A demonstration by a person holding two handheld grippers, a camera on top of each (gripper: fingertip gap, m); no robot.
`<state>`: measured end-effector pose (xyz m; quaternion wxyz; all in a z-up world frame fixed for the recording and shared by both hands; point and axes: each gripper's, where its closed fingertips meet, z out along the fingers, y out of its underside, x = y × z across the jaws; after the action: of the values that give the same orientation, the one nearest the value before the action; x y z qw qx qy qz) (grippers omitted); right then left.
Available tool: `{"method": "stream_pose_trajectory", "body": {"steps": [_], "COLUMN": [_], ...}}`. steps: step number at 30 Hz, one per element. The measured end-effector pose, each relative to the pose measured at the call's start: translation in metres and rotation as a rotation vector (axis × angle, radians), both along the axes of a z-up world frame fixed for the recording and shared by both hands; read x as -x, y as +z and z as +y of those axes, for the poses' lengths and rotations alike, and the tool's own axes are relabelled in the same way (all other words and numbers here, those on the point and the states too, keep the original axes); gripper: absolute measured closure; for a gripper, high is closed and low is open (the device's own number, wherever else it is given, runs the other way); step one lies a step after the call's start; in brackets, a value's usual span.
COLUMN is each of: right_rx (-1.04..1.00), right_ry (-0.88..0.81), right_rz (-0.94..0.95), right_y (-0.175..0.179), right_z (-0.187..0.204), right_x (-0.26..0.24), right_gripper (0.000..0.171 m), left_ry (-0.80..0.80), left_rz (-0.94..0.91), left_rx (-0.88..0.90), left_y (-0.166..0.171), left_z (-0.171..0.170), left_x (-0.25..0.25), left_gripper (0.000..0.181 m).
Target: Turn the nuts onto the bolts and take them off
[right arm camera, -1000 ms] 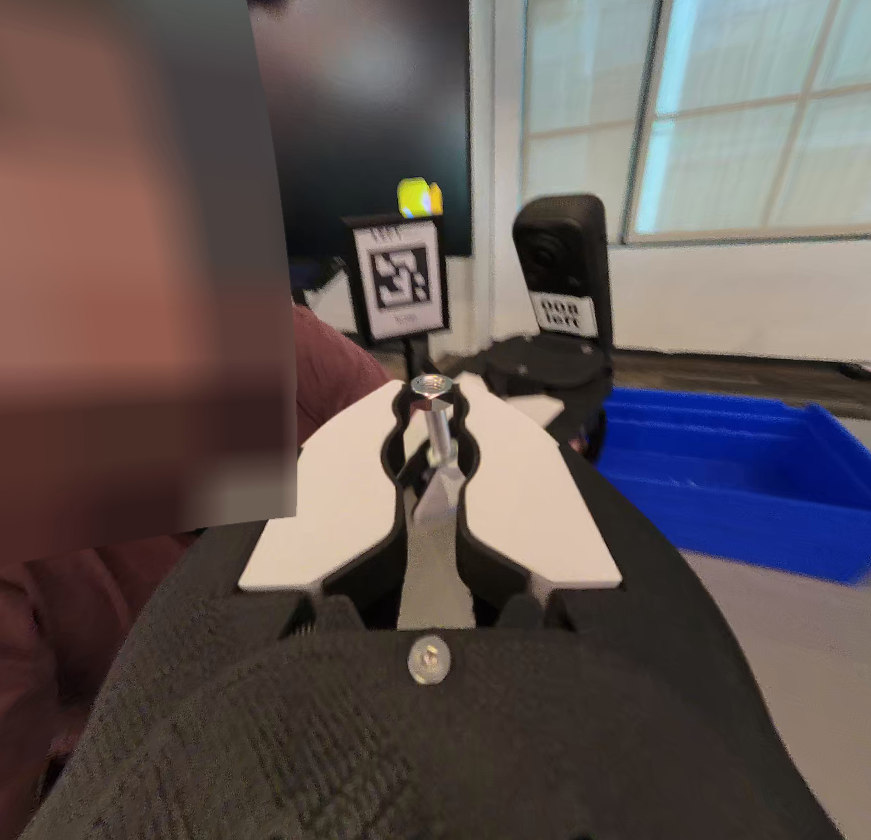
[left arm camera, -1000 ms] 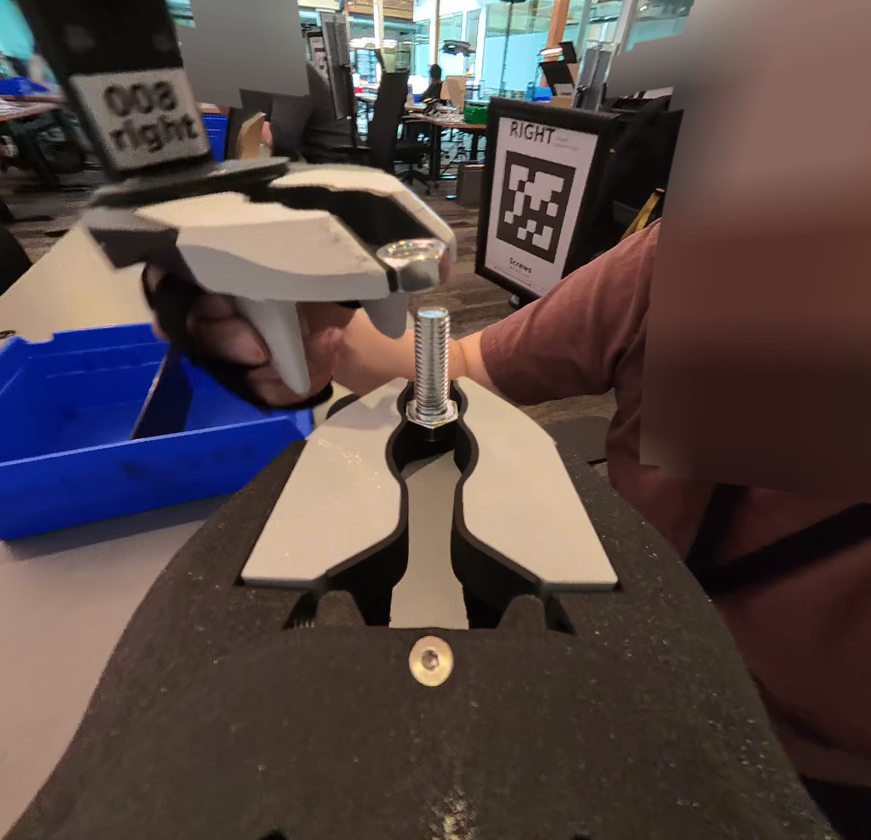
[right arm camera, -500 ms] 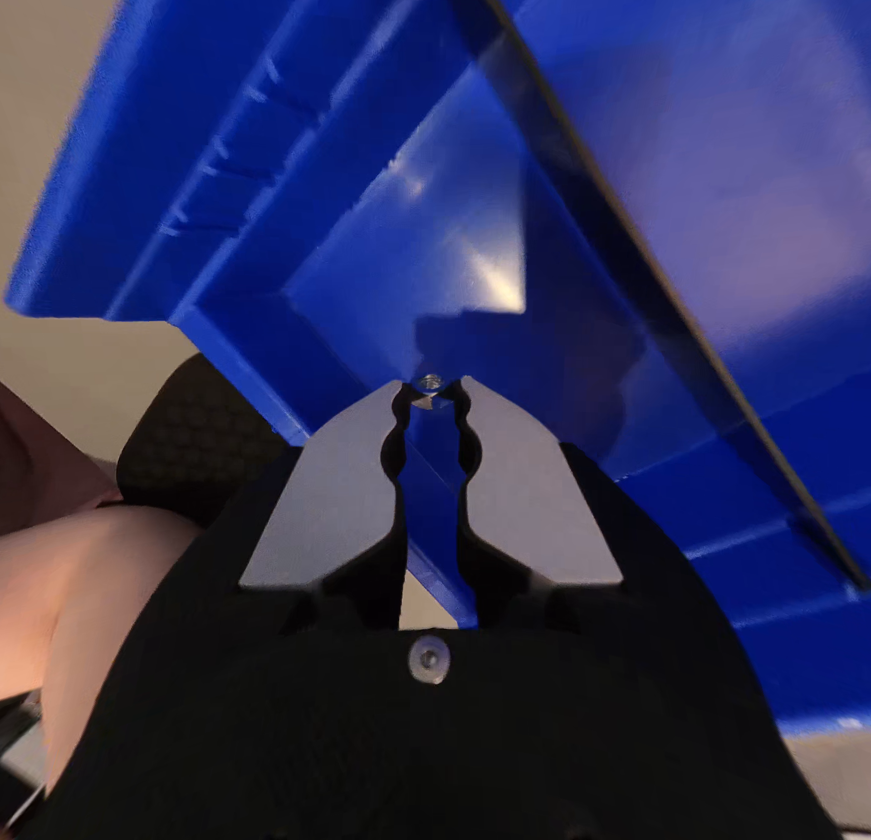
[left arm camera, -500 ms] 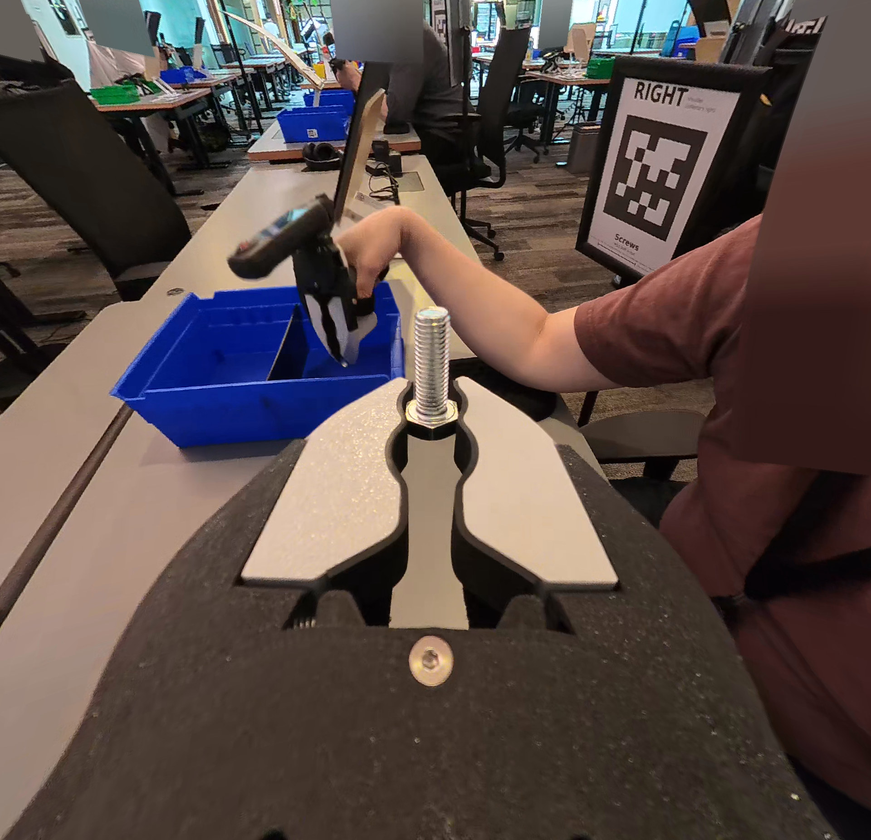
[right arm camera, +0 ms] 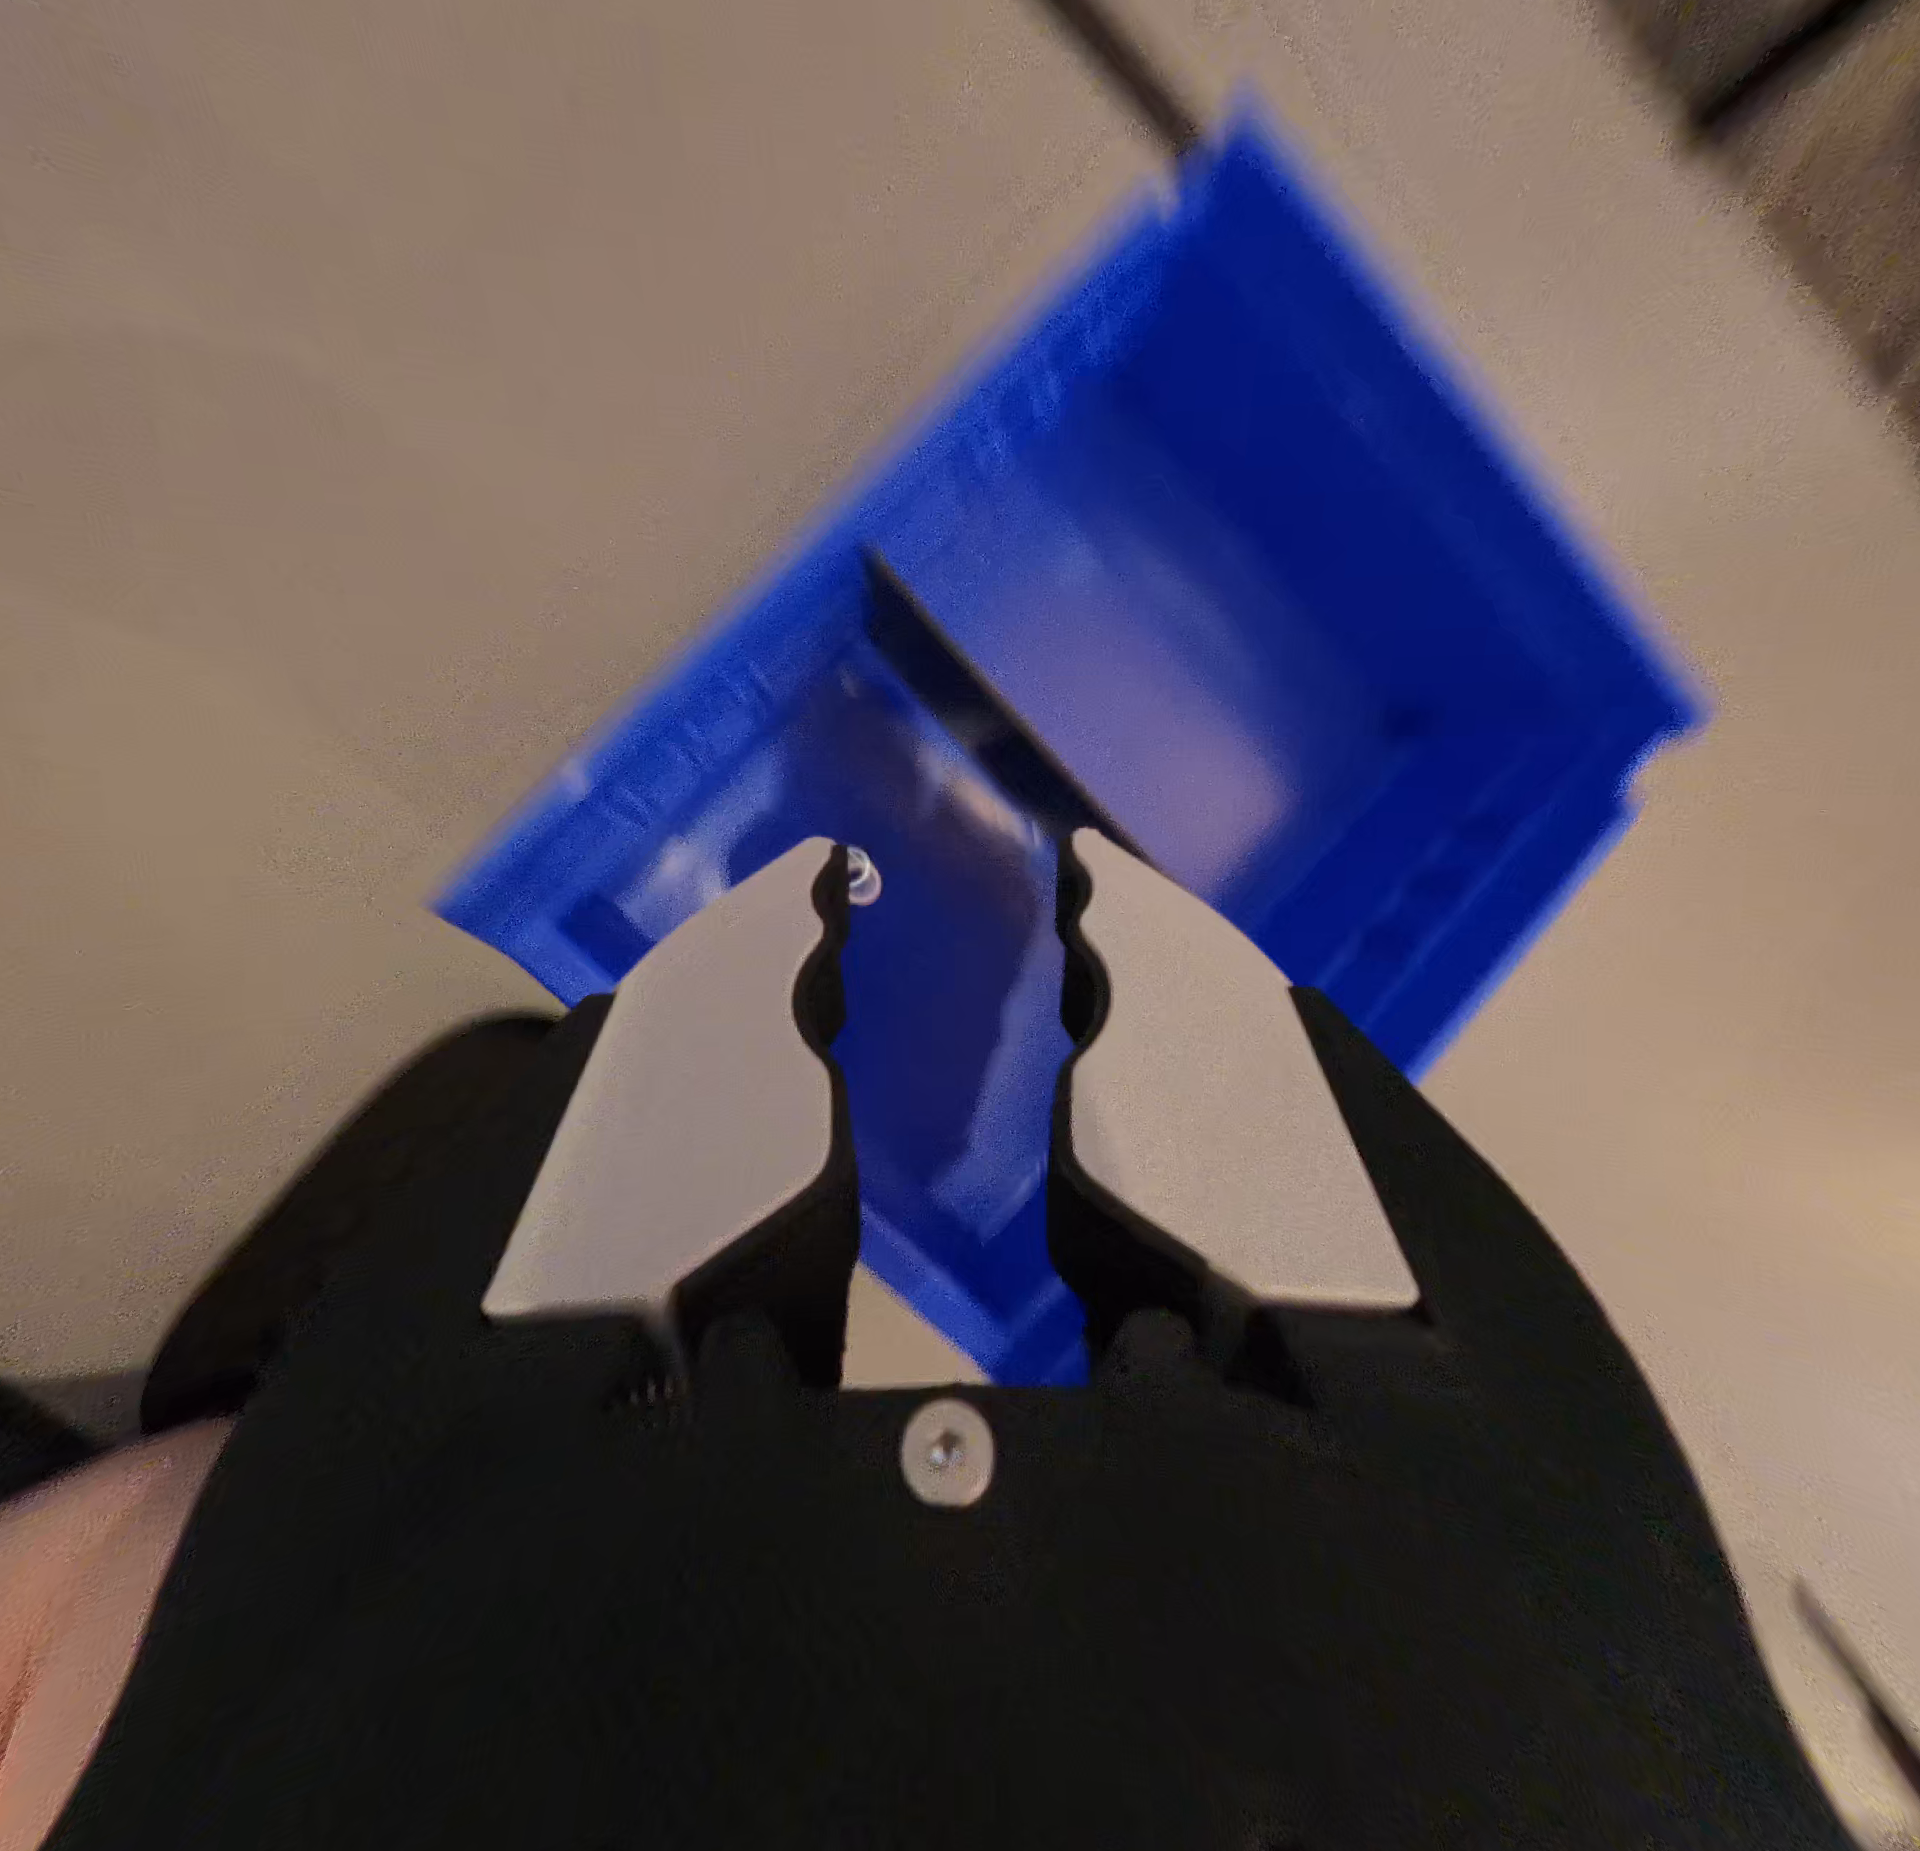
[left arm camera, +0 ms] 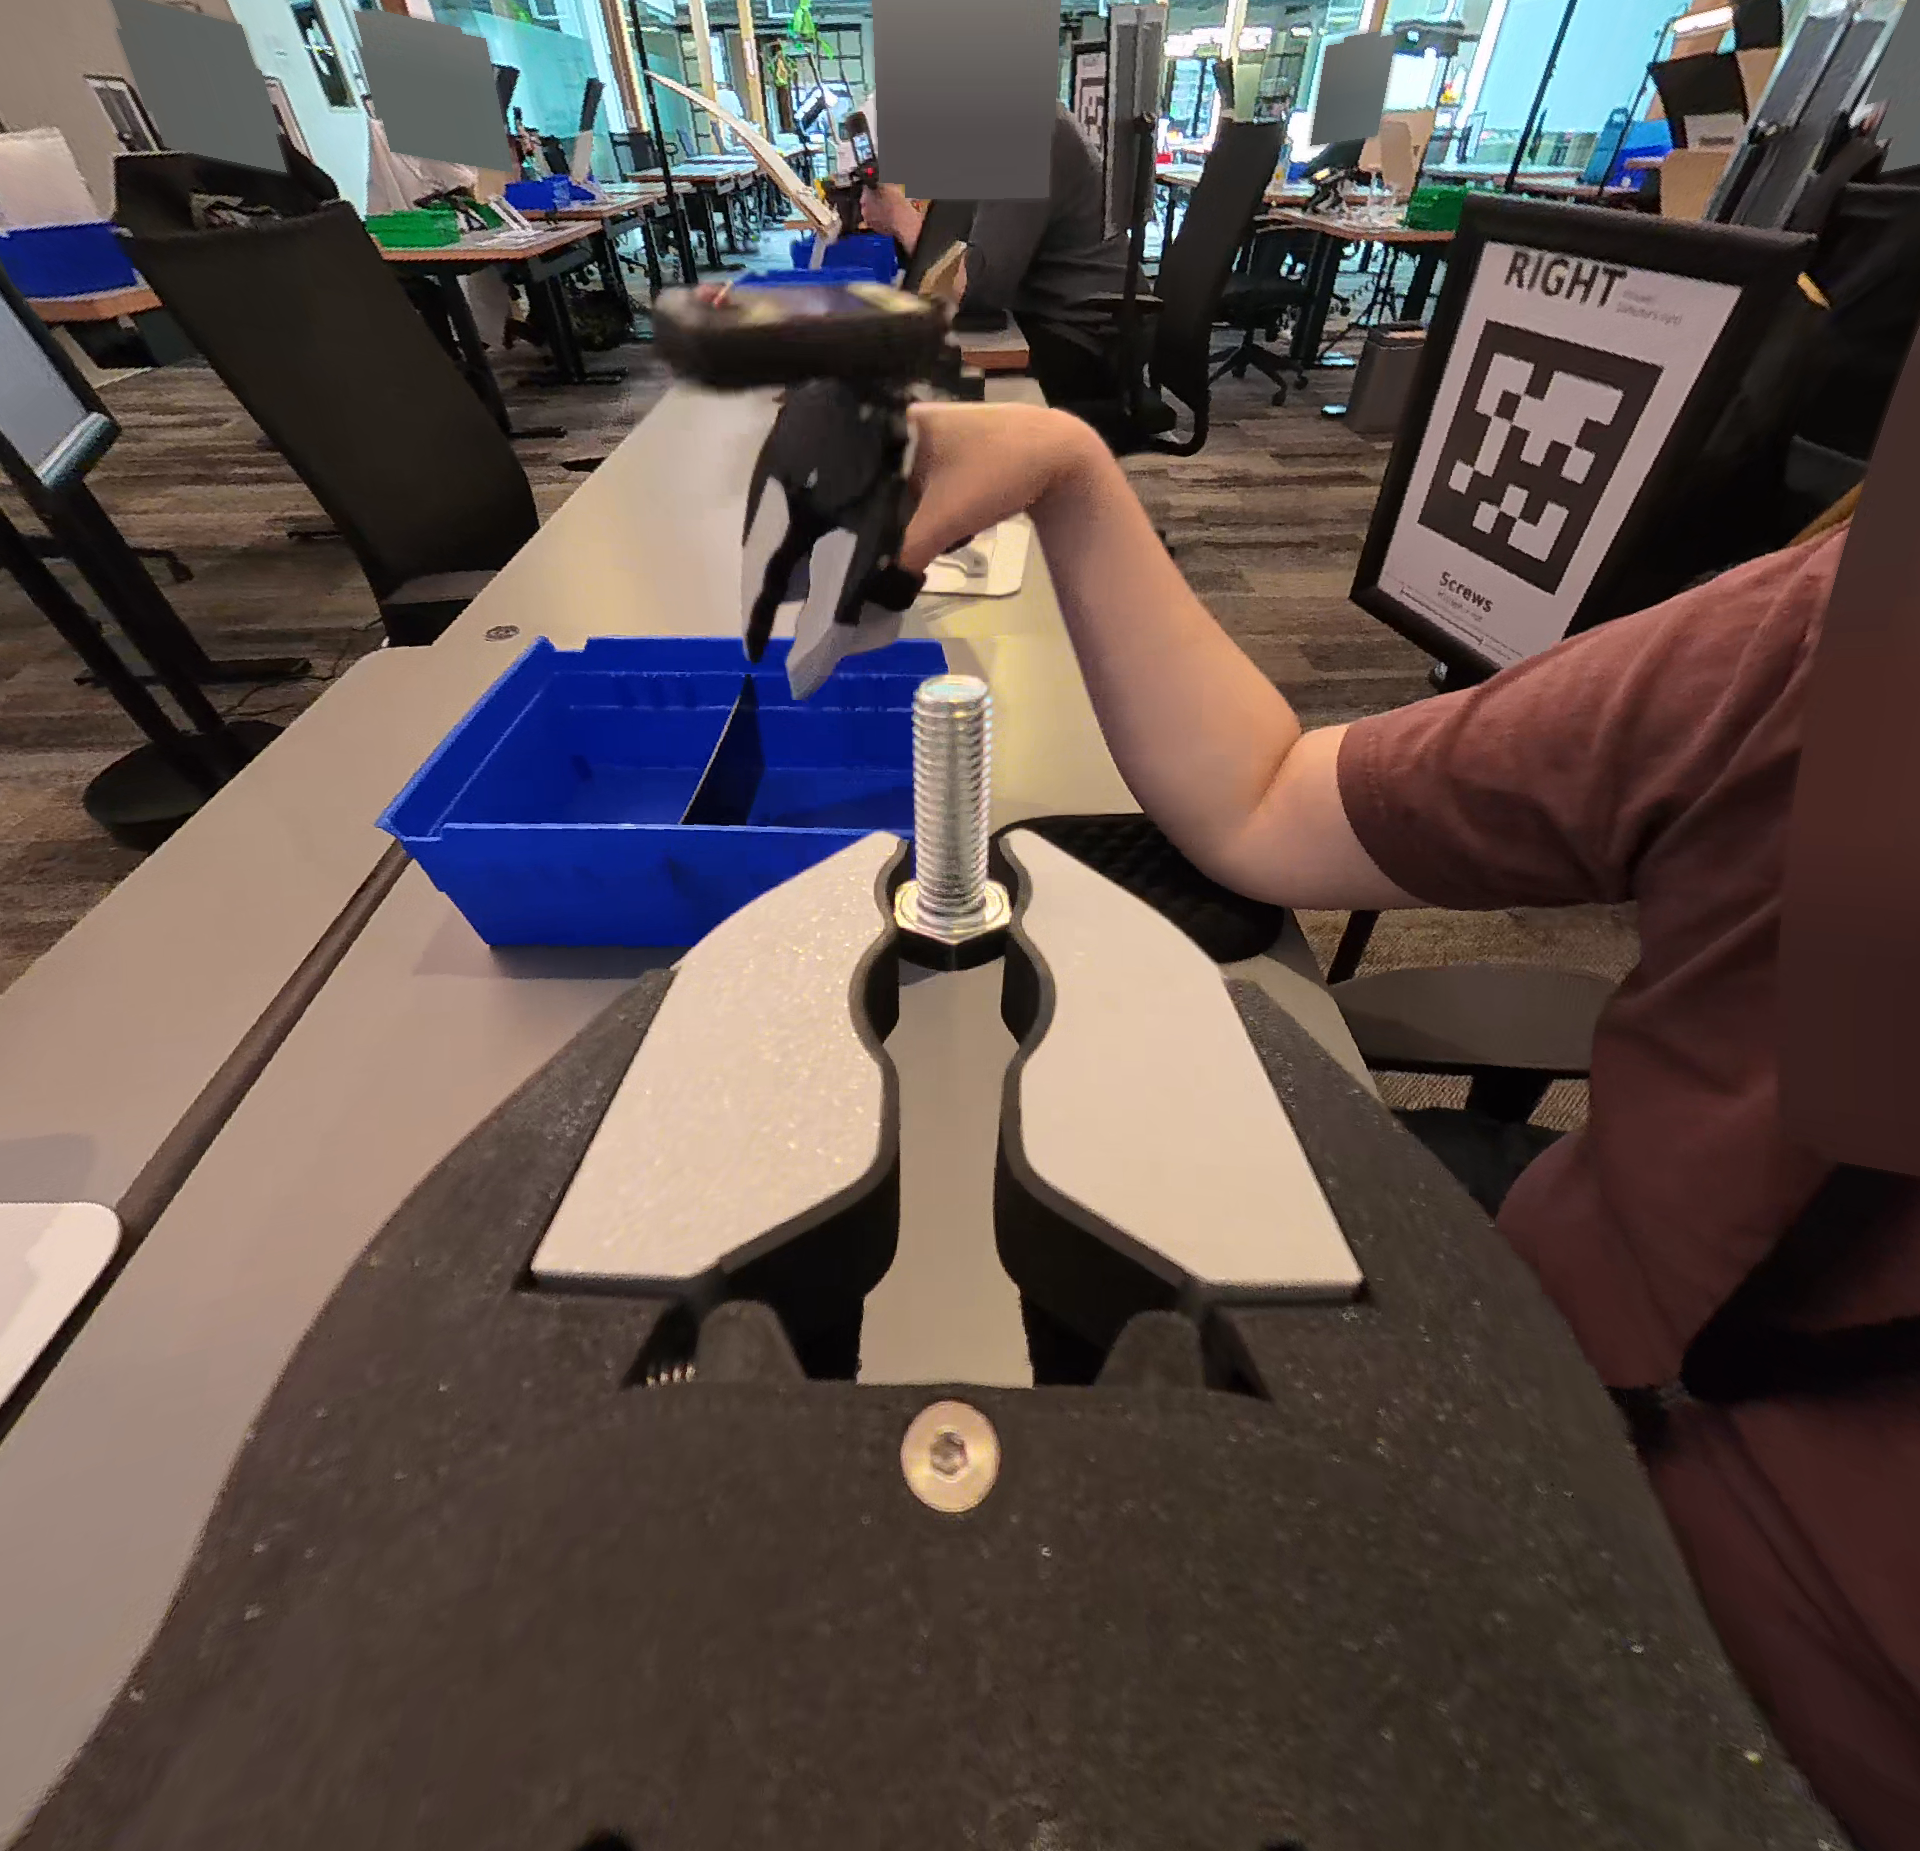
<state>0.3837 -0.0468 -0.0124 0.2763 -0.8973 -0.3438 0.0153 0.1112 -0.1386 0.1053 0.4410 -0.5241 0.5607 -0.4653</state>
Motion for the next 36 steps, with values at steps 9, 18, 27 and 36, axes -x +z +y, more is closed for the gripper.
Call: {"method": "stream_pose_trajectory", "body": {"steps": [9, 18, 27, 36], "right_rx": [-0.470, -0.247, -0.198, -0.394], "right_ry": [0.671, 0.712, 0.815, 0.447], "right_rz": [0.931, 1.222, 1.166, 0.809], "right_y": [0.174, 0.153, 0.132, 0.127], "right_z": [-0.068, -0.068, -0.076, 0.008], "right_x": [0.219, 0.280, 0.296, 0.172], "right_gripper": [0.132, 0.133, 0.161, 0.161], "left_ry": [0.033, 0.028, 0.022, 0.118], "left_rz": [-0.096, -0.075, -0.044, -0.052], "left_rx": [0.101, 0.091, 0.093, 0.096], "left_y": [0.001, -0.008, -0.012, 0.001], "left_z": [0.010, 0.006, 0.006, 0.022], "left_x": [-0.013, -0.024, -0.025, -0.006], "left_gripper": [0.167, 0.167, 0.165, 0.138]}}
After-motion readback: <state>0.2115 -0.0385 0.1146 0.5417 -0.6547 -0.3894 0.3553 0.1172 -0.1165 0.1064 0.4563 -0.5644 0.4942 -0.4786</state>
